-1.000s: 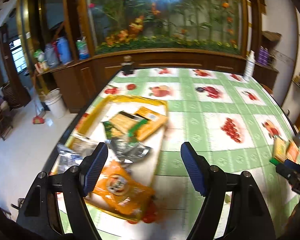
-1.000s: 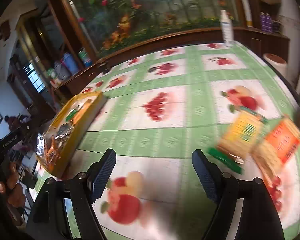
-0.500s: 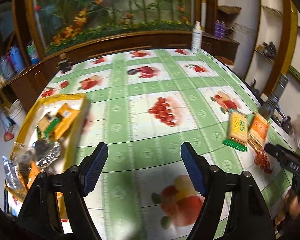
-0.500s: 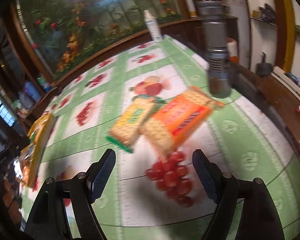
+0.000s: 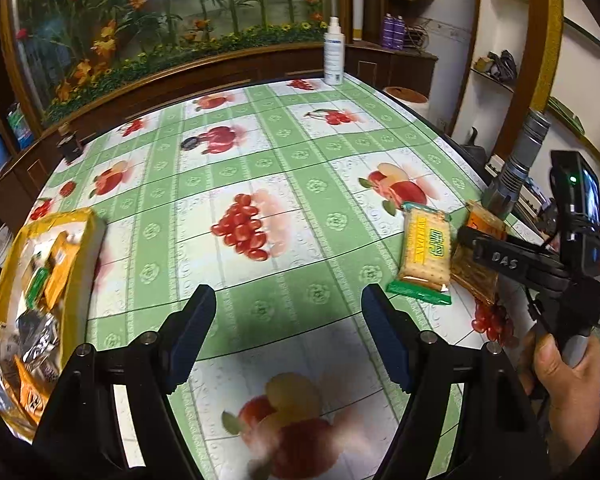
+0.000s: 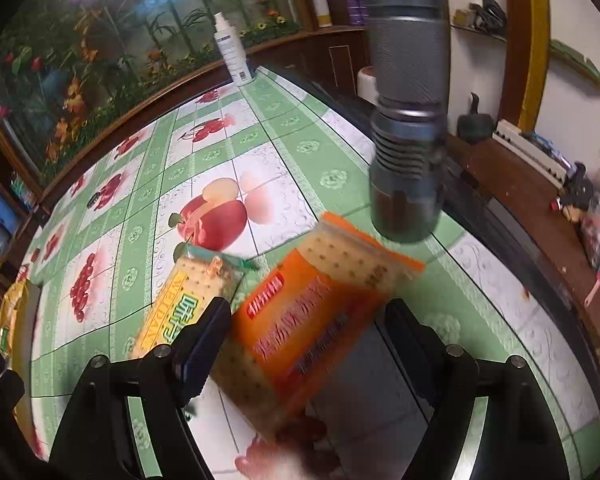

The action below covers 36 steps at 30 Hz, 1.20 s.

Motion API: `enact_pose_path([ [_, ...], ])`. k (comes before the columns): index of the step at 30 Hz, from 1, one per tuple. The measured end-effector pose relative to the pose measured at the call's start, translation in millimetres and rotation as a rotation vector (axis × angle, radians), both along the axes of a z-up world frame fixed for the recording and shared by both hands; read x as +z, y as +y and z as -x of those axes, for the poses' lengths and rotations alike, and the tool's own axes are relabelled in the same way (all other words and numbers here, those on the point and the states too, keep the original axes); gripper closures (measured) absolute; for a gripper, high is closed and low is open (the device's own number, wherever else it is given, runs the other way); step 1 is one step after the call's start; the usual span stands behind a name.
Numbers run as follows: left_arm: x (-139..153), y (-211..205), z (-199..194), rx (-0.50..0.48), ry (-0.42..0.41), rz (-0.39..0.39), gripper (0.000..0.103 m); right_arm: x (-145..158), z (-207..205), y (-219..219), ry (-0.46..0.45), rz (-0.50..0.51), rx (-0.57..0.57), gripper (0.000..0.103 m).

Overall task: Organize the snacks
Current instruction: 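Grasp yellow-green cracker pack with left tool while right tool grasps orange cracker pack, then carry both cracker packs over the tray with both tools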

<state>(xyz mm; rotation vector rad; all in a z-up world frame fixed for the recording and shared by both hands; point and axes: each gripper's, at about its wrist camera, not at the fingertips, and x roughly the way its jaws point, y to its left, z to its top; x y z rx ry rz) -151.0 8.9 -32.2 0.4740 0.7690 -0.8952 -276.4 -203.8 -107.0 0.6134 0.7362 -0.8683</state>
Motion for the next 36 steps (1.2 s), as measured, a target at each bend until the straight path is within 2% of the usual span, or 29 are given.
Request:
enact_pose_path([
  [3,-2.0,-20.1,3.6,-0.064,0.034,-0.003,0.028,-2.7,-10.7,1.2,0.112,0.047,0.055,0.020],
  [6,-5.0,-47.8,8.8,-0.130,0.075,-0.015,0.028,-6.9,-6.6,6.1,0.184,0.081,0.105,0.023],
  [11,-21.6,-90.8,15.4,-0.199,0.141,-0.064,0.028,-5.6,14.7,6.5,0.193,0.085,0.130,0.031],
  [13,-28.3,-103.9,20.6,-0.235,0.167,-0.076,0.028,-5.5,20.1,4.7,0.191,0.079,0.134,0.030],
  [18,-48.0,-127.5,30.6,-0.286,0.174,-0.130,0.028,-5.0,24.3,3.6,0.182,0.077,0.140,0.027],
  [21,-61.1,-134.3,26.1,-0.258,0.190,-0.166,0.028,-5.2,23.6,3.2,0.185,0.090,0.153,0.029],
  [22,-62.2,-133.2,23.9,-0.247,0.189,-0.162,0.029,-4.8,23.0,4.7,0.188,0.102,0.163,0.033],
  [24,-62.2,-128.8,26.9,-0.238,0.116,-0.172,0.050,-4.0,21.7,6.3,0.181,0.113,0.178,0.041],
  [25,-60.9,-125.9,25.9,-0.241,0.124,-0.167,0.057,-3.5,20.9,6.7,0.184,0.119,0.179,0.044],
  [26,-60.3,-122.9,23.5,-0.235,0.127,-0.171,0.058,-3.2,20.1,7.4,0.184,0.124,0.183,0.046],
  [29,-59.2,-106.8,13.6,-0.191,0.104,-0.177,0.059,-1.6,18.4,10.2,0.185,0.131,0.191,0.048],
  [32,-57.5,-84.0,-1.8,-0.132,0.117,-0.162,0.059,3.3,19.5,17.2,0.156,0.136,0.206,0.048],
  [36,-43.9,-43.5,-21.5,-0.041,0.116,-0.106,0.059,13.7,19.4,27.4,0.059,0.103,0.247,0.048],
])
